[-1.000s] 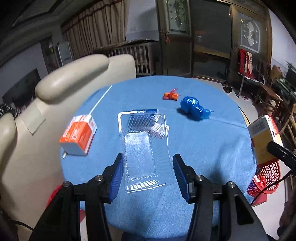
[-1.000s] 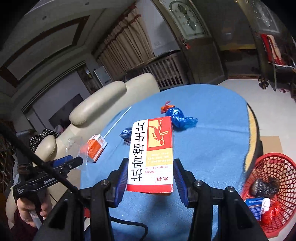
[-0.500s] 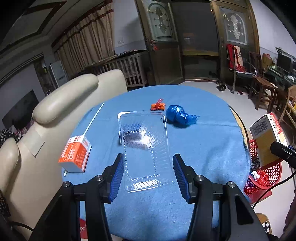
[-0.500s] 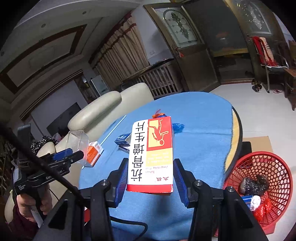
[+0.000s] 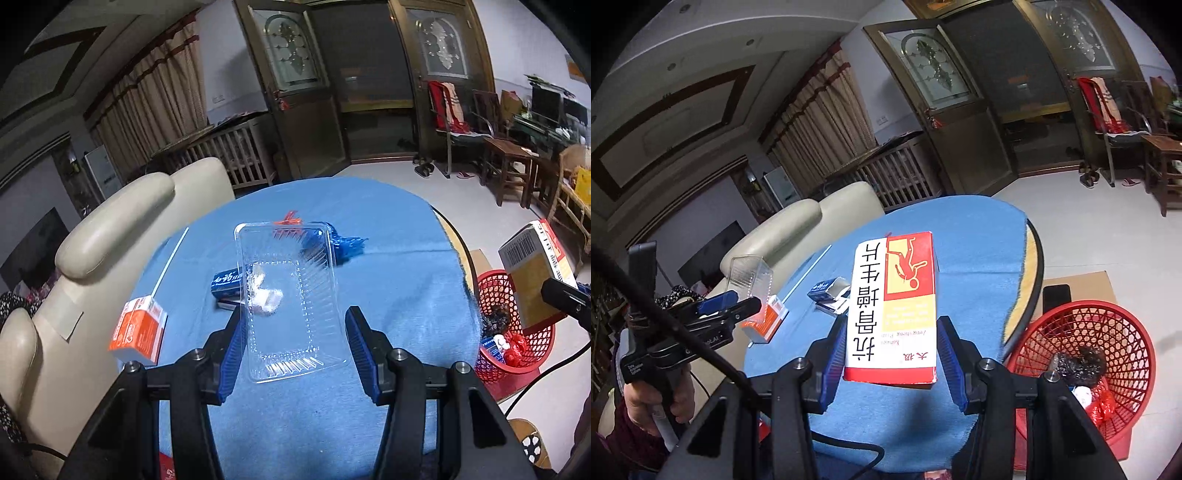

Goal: Collect trash
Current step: 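Carry the medicine box with the right tool while the left tool carries the clear tray toward the basket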

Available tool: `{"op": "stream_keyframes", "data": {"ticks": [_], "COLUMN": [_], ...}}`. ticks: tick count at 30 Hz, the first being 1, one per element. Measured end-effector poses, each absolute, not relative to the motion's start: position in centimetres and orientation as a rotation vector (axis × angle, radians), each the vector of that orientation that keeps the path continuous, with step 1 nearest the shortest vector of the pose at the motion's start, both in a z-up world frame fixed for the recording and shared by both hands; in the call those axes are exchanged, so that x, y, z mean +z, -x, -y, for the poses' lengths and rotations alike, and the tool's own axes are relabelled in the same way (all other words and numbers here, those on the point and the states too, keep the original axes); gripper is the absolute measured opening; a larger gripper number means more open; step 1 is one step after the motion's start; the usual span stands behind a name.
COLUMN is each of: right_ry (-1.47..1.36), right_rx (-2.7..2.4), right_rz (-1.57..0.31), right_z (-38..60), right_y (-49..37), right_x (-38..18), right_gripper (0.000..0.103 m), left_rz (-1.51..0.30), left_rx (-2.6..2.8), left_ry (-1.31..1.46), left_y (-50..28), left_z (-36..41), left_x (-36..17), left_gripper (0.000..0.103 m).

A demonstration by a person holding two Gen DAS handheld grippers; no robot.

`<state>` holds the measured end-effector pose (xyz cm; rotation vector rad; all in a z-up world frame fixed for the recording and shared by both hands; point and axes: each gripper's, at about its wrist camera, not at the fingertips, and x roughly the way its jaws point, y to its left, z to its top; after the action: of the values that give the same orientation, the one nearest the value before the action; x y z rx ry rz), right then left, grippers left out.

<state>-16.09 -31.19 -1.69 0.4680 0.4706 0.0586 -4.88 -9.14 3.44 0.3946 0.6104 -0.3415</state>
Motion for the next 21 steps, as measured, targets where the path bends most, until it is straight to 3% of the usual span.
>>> {"op": "stream_keyframes", "data": {"ticks": [21], "right_ry": [-0.535], "right_rx": [-0.01], "right_rz": [-0.44], "right_z": [35.1], "right_y": [18.8], "right_x": [-2.2], "right_gripper": [0.05], "left_rz": [-0.657], "left_rx": [-0.516], "left_ry": [-0.458], "left_y": [6.3], "left_z": [15.7], "left_x": [2.8], "left_gripper": [0.055]}}
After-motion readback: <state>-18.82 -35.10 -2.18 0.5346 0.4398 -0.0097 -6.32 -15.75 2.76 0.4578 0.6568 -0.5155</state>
